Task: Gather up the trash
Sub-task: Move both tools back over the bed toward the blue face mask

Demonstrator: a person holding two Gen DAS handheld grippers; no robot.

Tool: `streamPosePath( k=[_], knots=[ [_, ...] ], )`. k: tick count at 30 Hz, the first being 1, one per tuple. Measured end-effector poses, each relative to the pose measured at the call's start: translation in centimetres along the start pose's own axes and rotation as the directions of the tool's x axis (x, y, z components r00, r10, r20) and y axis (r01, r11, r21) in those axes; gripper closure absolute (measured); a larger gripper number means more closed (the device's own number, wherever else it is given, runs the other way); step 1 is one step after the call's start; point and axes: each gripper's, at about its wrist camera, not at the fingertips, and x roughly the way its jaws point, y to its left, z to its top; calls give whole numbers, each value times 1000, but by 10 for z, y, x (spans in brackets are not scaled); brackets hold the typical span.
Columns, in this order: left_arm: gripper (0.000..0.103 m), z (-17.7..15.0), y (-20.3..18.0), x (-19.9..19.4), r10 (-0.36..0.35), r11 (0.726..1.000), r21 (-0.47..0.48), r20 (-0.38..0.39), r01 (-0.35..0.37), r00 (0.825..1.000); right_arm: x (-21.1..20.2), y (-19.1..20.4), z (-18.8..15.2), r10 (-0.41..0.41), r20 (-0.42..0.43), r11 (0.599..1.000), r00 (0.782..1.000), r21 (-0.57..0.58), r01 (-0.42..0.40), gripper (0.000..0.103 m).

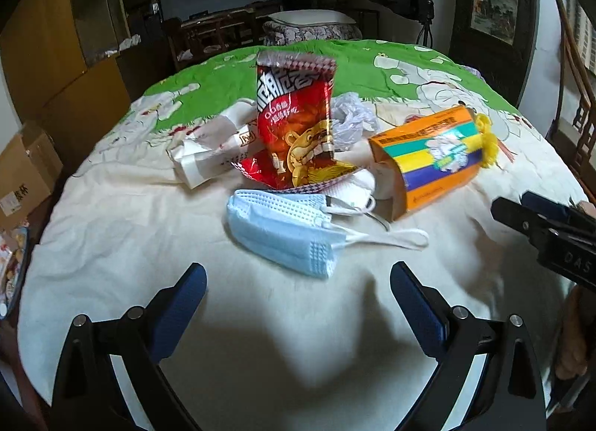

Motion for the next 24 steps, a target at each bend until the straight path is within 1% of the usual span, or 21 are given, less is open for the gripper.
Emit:
streamPosePath(
  k=[3,5,6,8,14,16,17,19,21,22,23,24],
  knots=[
    [6,-2,6,13,-11,1000,-28,-18,11,1000,7,1,0,3,-29,1000,1000,-2,-3,23],
    [6,-4,14,19,-44,997,-65,-45,41,998,8,4,-1,1,-37,1000,999,-14,-2,20],
    [6,-5,21,19,-66,994,-90,-43,62,997,9,5,-1,2,-39,1000,999,-18,-2,18],
    [6,-7,34,14,-84,988,-130,-27,79,996,9,6,-1,5,-44,1000,999,-23,-6,16],
    [6,-7,58,3,-66,985,-157,1,65,998,9,6,-1,19,-47,1000,999,-17,-19,15],
    [6,-4,63,1,-81,982,-173,8,81,997,9,7,-1,18,-48,1000,999,-19,-19,14],
    [6,-1,64,0,-100,978,-181,13,101,995,9,7,-1,18,-49,1000,999,-20,-19,14],
    [6,4,59,-3,-142,973,-180,22,144,990,9,6,-1,19,-49,1000,999,-20,-20,13],
    [6,9,48,-5,-188,969,-156,30,190,982,9,6,-1,22,-48,1000,999,-17,-23,13],
    [6,12,40,-7,-194,971,-134,35,197,980,9,6,-1,24,-47,1000,999,-15,-25,13],
    [6,13,35,-8,-184,975,-119,42,187,982,9,6,-1,26,-47,1000,999,-15,-26,13],
    [6,18,29,-7,-157,982,-97,47,161,986,9,6,-1,28,-46,1000,999,-13,-29,13]
  ],
)
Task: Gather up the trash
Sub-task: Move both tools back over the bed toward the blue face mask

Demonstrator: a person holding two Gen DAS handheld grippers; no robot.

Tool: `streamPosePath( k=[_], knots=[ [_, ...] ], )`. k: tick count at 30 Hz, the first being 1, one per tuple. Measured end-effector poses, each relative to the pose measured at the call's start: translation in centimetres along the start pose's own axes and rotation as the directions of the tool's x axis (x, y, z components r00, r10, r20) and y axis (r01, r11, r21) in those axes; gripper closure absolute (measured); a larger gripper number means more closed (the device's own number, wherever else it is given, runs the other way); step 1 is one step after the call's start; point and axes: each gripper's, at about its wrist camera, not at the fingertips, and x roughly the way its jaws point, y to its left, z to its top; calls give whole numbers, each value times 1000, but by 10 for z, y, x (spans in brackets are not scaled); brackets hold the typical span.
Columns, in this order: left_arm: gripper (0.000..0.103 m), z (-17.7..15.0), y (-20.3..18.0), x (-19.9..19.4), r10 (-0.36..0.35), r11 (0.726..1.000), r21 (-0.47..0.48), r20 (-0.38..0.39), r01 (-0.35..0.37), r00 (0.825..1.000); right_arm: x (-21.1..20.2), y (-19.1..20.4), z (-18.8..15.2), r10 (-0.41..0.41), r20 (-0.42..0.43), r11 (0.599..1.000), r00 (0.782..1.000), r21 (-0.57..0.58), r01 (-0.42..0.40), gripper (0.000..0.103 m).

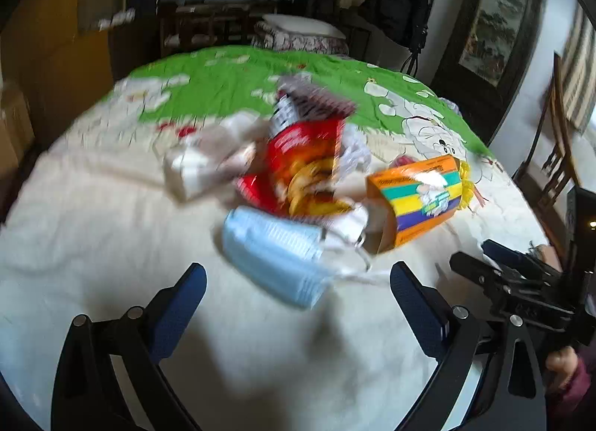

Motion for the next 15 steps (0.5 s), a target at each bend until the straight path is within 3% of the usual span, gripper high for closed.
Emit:
streamPosePath(
  k=[3,6,11,13,15],
  knots=[
    [6,10,-1,20,55,998,17,-31,-54,998,-1,-1,0,10,3,1000,1000,7,-10,13],
    [6,10,18,40,129,991,-16,-117,-132,985,-1,-2,-1,20,4,1000,1000,13,-20,13],
    [6,-17,57,3,201,978,-42,-104,-206,974,-2,-4,-1,31,8,999,1000,21,-31,13],
    [6,-23,65,-9,202,976,-57,-106,-209,974,-2,-4,-1,33,9,999,999,23,-34,12],
    [6,-26,64,-19,152,984,-72,-107,-160,983,-2,-4,-1,34,10,999,999,25,-34,12]
  ],
)
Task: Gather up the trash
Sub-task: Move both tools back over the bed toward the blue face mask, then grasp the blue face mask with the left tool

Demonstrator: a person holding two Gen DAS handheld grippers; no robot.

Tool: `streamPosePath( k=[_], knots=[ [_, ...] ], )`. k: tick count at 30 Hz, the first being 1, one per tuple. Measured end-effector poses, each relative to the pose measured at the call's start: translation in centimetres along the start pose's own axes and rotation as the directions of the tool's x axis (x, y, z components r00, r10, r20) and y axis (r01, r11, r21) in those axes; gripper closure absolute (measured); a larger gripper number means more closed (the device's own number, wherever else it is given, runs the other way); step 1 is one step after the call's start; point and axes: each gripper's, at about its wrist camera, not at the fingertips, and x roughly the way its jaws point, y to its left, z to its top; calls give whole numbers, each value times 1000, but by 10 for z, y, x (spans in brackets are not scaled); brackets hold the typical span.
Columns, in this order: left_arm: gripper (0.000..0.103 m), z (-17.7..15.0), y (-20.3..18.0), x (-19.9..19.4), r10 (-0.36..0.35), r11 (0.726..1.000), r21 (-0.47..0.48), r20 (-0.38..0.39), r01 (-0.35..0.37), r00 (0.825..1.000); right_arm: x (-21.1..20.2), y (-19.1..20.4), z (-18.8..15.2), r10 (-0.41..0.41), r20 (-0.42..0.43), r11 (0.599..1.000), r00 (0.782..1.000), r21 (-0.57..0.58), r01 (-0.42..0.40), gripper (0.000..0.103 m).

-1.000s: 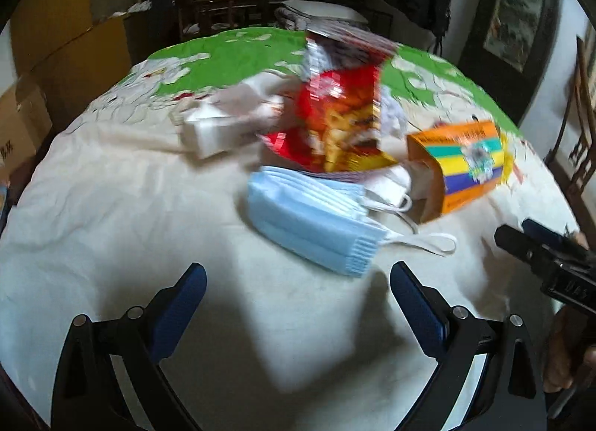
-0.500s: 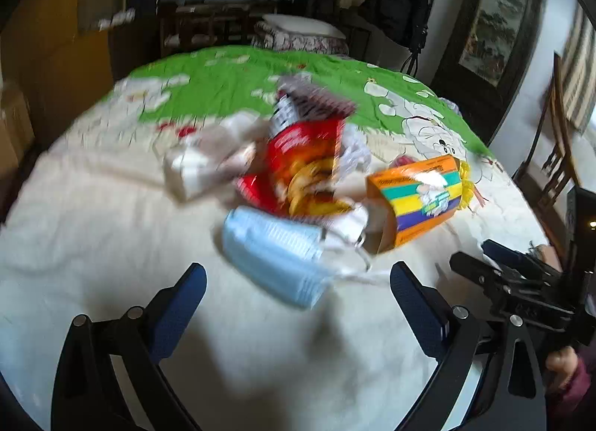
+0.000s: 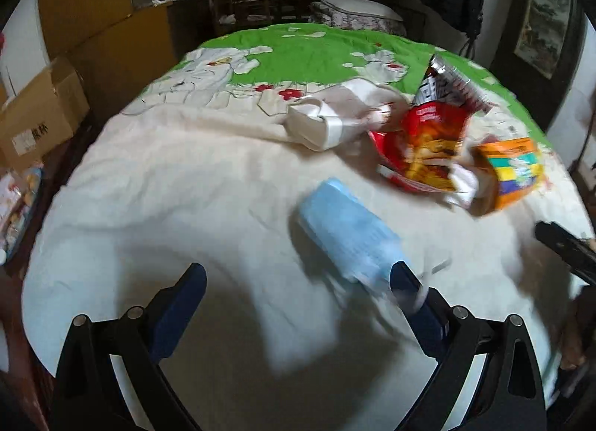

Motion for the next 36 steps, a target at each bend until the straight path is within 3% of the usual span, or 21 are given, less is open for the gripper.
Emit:
streamPosePath(
  k=[2,7,16,19,21,24,26,36],
  knots=[
    [6,2,-9,-5,-43,999,23,14,43,999,0,0,0,0,1,1000,1000,0,0,12],
    [6,16,-32,6,-50,998,39,36,49,998,0,0,0,1,0,1000,1000,0,-1,12],
    [8,22,-7,37,-75,991,-110,1,74,997,-2,-2,1,18,6,1000,1000,15,-18,12],
    [25,15,-8,40,-37,995,-91,31,40,999,-2,-2,1,18,6,1000,1000,14,-18,12],
    [49,12,-11,36,-33,996,-79,56,37,998,-1,-2,0,16,8,1000,1000,12,-16,12],
    [63,7,-19,32,-35,998,-46,83,39,996,-2,-2,-1,20,15,1000,1000,10,-20,12],
    [69,4,-24,28,-64,997,-24,98,67,993,-3,-3,-1,30,22,999,999,13,-31,12],
    [69,1,-27,23,-106,994,-20,110,109,988,-12,7,6,82,90,996,993,24,-84,12]
  ],
)
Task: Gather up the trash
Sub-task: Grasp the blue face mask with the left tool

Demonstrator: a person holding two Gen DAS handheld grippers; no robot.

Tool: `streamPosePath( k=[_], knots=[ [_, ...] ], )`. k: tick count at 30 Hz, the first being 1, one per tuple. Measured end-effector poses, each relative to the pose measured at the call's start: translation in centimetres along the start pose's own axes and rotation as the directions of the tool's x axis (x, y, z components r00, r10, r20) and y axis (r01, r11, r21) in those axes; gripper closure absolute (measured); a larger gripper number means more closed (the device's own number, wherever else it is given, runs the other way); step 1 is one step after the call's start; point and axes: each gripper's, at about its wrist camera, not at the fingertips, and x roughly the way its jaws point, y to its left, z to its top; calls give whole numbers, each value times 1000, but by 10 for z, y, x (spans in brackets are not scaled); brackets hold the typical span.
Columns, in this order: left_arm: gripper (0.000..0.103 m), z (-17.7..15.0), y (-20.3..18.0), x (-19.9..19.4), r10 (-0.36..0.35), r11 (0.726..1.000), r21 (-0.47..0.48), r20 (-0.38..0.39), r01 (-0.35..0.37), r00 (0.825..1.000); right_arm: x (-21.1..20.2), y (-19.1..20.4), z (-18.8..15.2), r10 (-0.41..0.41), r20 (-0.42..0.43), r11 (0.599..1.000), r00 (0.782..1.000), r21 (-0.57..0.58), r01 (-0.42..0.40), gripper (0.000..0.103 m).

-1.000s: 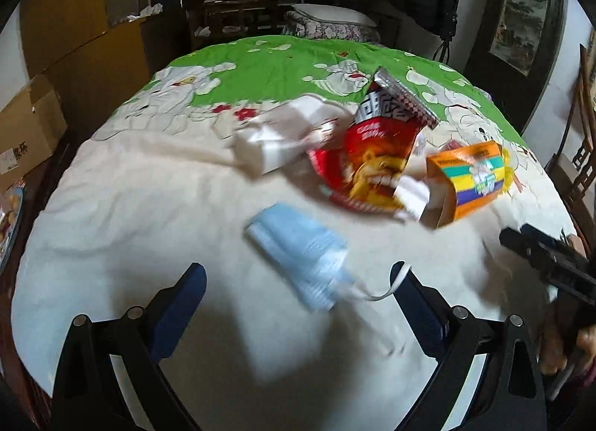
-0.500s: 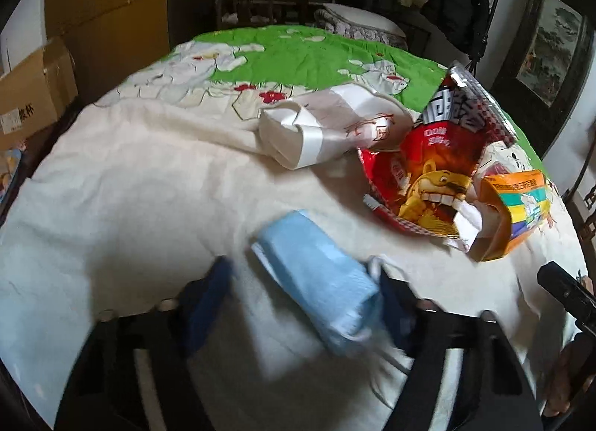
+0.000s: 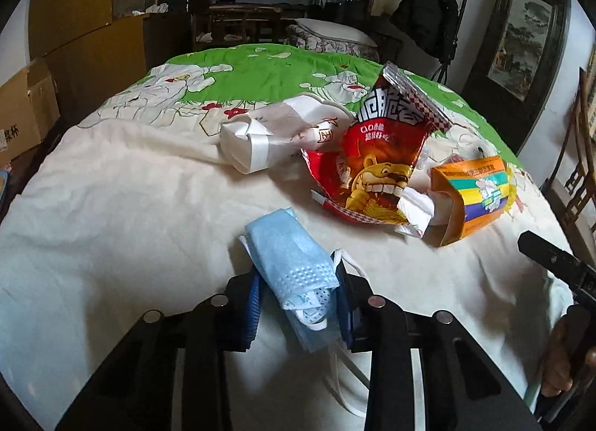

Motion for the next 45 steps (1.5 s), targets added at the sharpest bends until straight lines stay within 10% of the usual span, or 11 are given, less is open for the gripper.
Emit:
streamPosePath(
  k=[8,17,24,41,45],
  knots=[
    [69,2,11,4,-53,997,-50,-18,52,998,28,22,32,-14,7,998,1000,-65,14,12],
    [69,3,20,5,-76,993,-87,-10,75,997,-18,69,-16,271,-159,920,949,-247,-304,18],
    [69,3,22,5,-81,992,-98,-11,79,997,-16,54,5,80,-32,961,996,-261,-86,18],
    [67,3,16,10,-72,995,-75,-32,70,997,70,84,23,-10,-128,876,992,-478,-53,16],
    [67,3,16,10,-70,995,-74,-31,68,997,59,91,15,-29,-92,853,995,-521,-23,57]
  ],
)
